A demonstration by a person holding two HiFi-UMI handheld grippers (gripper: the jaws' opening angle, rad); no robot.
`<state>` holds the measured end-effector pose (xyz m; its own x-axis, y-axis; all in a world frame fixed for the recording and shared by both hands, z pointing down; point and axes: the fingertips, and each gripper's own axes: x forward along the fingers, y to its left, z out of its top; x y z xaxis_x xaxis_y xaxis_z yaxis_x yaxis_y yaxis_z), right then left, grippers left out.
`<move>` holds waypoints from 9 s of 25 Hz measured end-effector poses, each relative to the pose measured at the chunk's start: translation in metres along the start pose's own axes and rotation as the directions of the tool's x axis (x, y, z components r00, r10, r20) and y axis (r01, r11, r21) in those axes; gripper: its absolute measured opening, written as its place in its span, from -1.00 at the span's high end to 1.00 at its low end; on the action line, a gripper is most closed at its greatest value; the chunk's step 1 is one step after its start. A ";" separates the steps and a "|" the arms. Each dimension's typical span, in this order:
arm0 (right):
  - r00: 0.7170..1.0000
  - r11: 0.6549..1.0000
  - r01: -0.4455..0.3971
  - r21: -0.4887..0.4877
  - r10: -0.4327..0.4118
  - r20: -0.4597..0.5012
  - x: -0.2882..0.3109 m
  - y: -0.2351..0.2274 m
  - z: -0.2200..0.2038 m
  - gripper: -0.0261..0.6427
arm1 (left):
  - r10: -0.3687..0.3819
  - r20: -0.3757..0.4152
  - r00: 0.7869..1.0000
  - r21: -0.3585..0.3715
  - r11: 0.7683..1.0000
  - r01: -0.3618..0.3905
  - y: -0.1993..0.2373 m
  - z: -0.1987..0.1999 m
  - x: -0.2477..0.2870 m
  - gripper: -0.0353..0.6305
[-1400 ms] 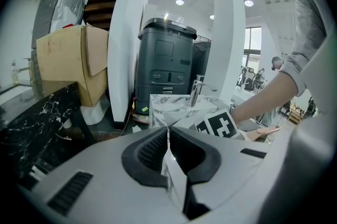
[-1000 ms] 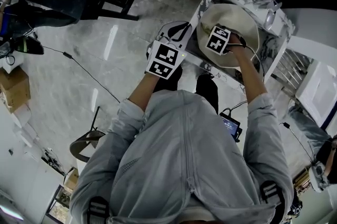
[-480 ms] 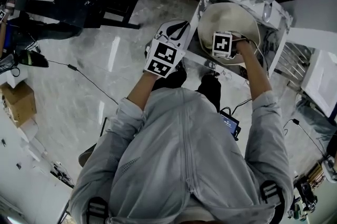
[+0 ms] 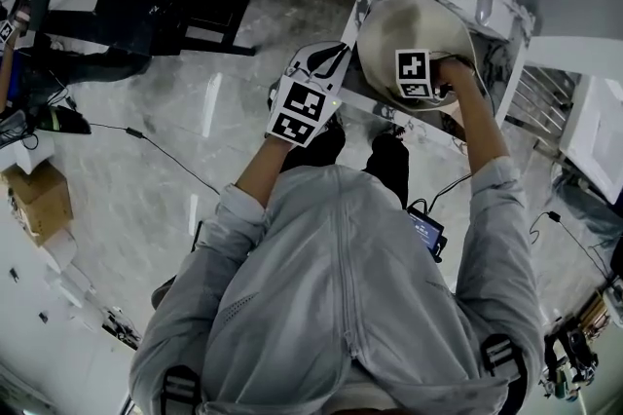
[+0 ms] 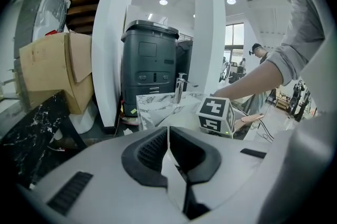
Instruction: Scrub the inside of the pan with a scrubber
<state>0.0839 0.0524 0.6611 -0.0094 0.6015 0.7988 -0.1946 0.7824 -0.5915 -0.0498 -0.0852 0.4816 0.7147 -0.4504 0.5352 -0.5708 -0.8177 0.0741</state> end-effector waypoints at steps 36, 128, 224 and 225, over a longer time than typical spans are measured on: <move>0.828 0.827 0.560 0.047 -0.556 -0.075 -0.026 -0.151 -0.092 0.68 | 0.007 -0.038 0.999 -0.087 0.996 -0.010 -0.032 0.027 0.083 0.80; 0.812 0.750 0.534 0.390 -0.583 0.010 -0.030 -0.180 -0.032 0.68 | 0.035 -0.055 0.998 -0.055 0.998 -0.038 0.001 -0.017 0.019 0.81; 0.700 0.943 0.145 0.301 -0.313 0.642 -0.144 0.058 -0.060 0.68 | 0.126 0.176 0.976 -0.088 0.990 -0.112 -0.047 0.105 0.002 0.81; 0.646 0.918 0.194 0.345 -0.384 0.660 -0.157 0.059 -0.068 0.68 | 0.116 0.192 0.975 -0.065 0.992 -0.106 -0.051 0.115 0.003 0.81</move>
<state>0.1403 0.0150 0.4930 -0.5781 -0.0182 0.8157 -0.5188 0.7799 -0.3502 0.0280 -0.0858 0.3832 0.7076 -0.6027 0.3689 -0.6683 -0.7404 0.0720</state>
